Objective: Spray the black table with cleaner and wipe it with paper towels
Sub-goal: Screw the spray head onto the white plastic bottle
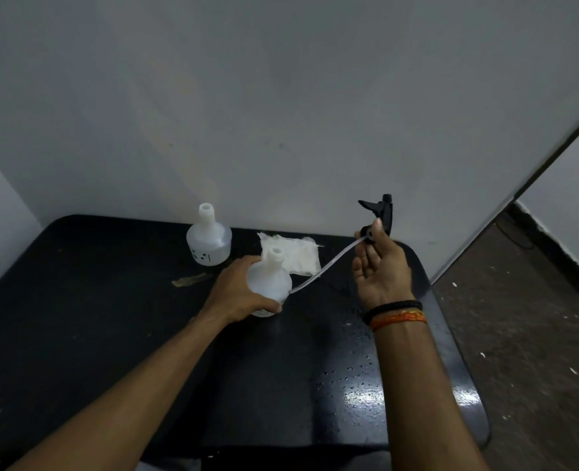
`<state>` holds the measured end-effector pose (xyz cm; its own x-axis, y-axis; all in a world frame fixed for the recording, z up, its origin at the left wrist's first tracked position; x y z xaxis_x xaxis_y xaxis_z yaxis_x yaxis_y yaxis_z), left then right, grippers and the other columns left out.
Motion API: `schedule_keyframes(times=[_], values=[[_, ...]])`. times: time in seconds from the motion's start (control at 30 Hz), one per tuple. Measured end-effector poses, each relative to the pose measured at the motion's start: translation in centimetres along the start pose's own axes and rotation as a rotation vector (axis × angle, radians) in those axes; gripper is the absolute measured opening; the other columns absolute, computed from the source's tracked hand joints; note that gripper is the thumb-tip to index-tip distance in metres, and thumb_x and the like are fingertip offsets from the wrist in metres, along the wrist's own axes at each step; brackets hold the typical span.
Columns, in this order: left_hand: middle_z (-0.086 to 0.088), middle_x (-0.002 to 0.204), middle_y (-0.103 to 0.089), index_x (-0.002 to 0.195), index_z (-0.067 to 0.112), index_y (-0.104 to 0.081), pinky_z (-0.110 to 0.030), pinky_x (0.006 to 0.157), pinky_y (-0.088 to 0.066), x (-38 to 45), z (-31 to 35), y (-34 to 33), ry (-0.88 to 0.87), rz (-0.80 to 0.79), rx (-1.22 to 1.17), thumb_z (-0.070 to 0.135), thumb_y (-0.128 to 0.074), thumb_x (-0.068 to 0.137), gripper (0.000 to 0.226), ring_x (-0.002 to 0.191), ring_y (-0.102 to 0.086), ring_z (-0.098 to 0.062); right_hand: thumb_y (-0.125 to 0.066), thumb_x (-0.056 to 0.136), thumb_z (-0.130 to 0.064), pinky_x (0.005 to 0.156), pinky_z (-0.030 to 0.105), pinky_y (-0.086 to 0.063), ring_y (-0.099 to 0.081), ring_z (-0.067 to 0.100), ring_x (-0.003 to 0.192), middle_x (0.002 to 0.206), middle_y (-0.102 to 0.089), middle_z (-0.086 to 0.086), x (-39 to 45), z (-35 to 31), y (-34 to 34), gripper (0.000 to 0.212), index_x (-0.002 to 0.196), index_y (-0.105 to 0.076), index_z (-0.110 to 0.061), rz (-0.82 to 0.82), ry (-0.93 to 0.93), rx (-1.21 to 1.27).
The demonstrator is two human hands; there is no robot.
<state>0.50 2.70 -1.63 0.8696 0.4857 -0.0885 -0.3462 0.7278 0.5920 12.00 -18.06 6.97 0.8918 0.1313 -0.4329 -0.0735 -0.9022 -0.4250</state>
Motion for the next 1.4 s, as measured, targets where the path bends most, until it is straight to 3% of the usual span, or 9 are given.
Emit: schedule_keyframes(times=[0.13, 0.33, 0.57, 0.67, 0.77, 1.0, 1.13, 1.3, 1.4], values=[[0.0, 0.146, -0.046, 0.147, 0.021, -0.04, -0.04, 0.107, -0.044, 1.6, 2.2, -3.1, -0.032, -0.03, 0.051, 0.05, -0.095, 0.05, 0.115, 0.131, -0.046, -0.022, -0.082, 0.08, -0.032, 0.066, 0.023, -0.052, -0.07, 0.01, 0.078, 0.1, -0.079, 0.007, 0.1, -0.5, 0.1, 0.032, 0.101, -0.074, -0.01, 0.03, 0.051, -0.04], [0.006, 0.115, -0.065, 0.12, 0.024, -0.058, -0.039, 0.095, -0.052, 6.1, 7.0, -7.8, -0.165, -0.092, 0.173, 0.067, -0.088, 0.047, 0.09, 0.108, -0.059, -0.018, -0.082, 0.08, -0.029, 0.06, 0.022, -0.05, -0.066, 0.008, 0.07, 0.102, -0.079, 0.009, 1.0, -1.6, 1.2, 0.026, 0.097, -0.075, -0.01, 0.087, 0.129, -0.054], [0.002, 0.12, -0.061, 0.121, 0.021, -0.054, -0.043, 0.098, -0.048, 8.5, 8.8, -12.0, -0.22, -0.114, 0.196, 0.064, -0.089, 0.05, 0.09, 0.111, -0.053, -0.022, -0.081, 0.082, -0.021, 0.048, 0.019, -0.044, -0.058, 0.013, 0.068, 0.086, -0.071, 0.009, 1.6, -2.5, 2.9, 0.014, 0.079, -0.071, -0.011, 0.16, 0.128, -0.038], [0.002, 0.12, -0.063, 0.12, 0.02, -0.055, -0.042, 0.097, -0.047, 9.5, 9.4, -13.0, -0.221, -0.102, 0.215, 0.066, -0.088, 0.048, 0.091, 0.111, -0.056, -0.025, -0.08, 0.083, -0.022, 0.047, 0.019, -0.045, -0.058, 0.016, 0.073, 0.087, -0.068, 0.01, 2.0, -2.8, 3.6, 0.016, 0.084, -0.07, -0.009, 0.191, 0.127, -0.043], [0.0, 0.122, -0.062, 0.122, 0.02, -0.055, -0.037, 0.092, -0.044, 10.3, 9.7, -13.6, -0.213, -0.058, 0.231, 0.067, -0.087, 0.047, 0.094, 0.112, -0.056, -0.026, -0.08, 0.082, -0.024, 0.049, 0.019, -0.048, -0.064, 0.011, 0.065, 0.091, -0.077, 0.013, 2.2, -3.0, 4.3, 0.019, 0.09, -0.072, -0.008, 0.203, 0.123, -0.041], [0.001, 0.114, -0.067, 0.117, 0.023, -0.06, -0.044, 0.092, -0.053, 11.7, 10.6, -13.8, -0.211, -0.025, 0.27, 0.069, -0.084, 0.046, 0.088, 0.105, -0.064, -0.022, -0.081, 0.081, -0.027, 0.062, 0.025, -0.05, -0.071, 0.013, 0.078, 0.097, -0.079, 0.008, 2.7, -3.1, 5.1, 0.02, 0.093, -0.074, -0.012, 0.225, 0.118, -0.062], [-0.003, 0.121, -0.061, 0.123, 0.021, -0.055, -0.043, 0.096, -0.05, 11.6, 10.4, -13.6, -0.233, -0.011, 0.264, 0.068, -0.087, 0.045, 0.097, 0.11, -0.058, -0.025, -0.08, 0.082, -0.025, 0.059, 0.023, -0.05, -0.069, 0.013, 0.077, 0.099, -0.079, 0.011, 2.5, -3.1, 5.0, 0.025, 0.099, -0.074, -0.008, 0.222, 0.115, -0.043], [-0.005, 0.132, -0.053, 0.134, 0.02, -0.049, -0.044, 0.1, -0.046, 10.6, 9.2, -11.7, -0.261, -0.001, 0.207, 0.065, -0.086, 0.052, 0.101, 0.118, -0.051, -0.026, -0.08, 0.082, -0.022, 0.045, 0.018, -0.047, -0.062, 0.01, 0.059, 0.092, -0.075, 0.012, 2.2, -2.8, 4.2, 0.029, 0.101, -0.074, -0.001, 0.2, 0.112, -0.046], [-0.006, 0.132, -0.053, 0.135, 0.016, -0.049, -0.04, 0.101, -0.045, 9.3, 7.2, -9.3, -0.258, 0.04, 0.152, 0.057, -0.088, 0.061, 0.093, 0.12, -0.05, -0.024, -0.08, 0.082, -0.023, 0.057, 0.024, -0.052, -0.07, 0.014, 0.072, 0.101, -0.078, 0.011, 2.1, -2.1, 3.3, 0.022, 0.096, -0.075, -0.006, 0.165, 0.1, -0.076]])
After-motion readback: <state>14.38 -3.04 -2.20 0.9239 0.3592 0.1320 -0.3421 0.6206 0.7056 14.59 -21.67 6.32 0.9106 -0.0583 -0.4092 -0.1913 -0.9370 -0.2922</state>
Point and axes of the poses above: each hand's wrist, its own x-axis towards the middle knuckle, its own y-axis out of the back of the hand, z = x × y, the point moved 4 cm from there along x, towards the middle knuckle
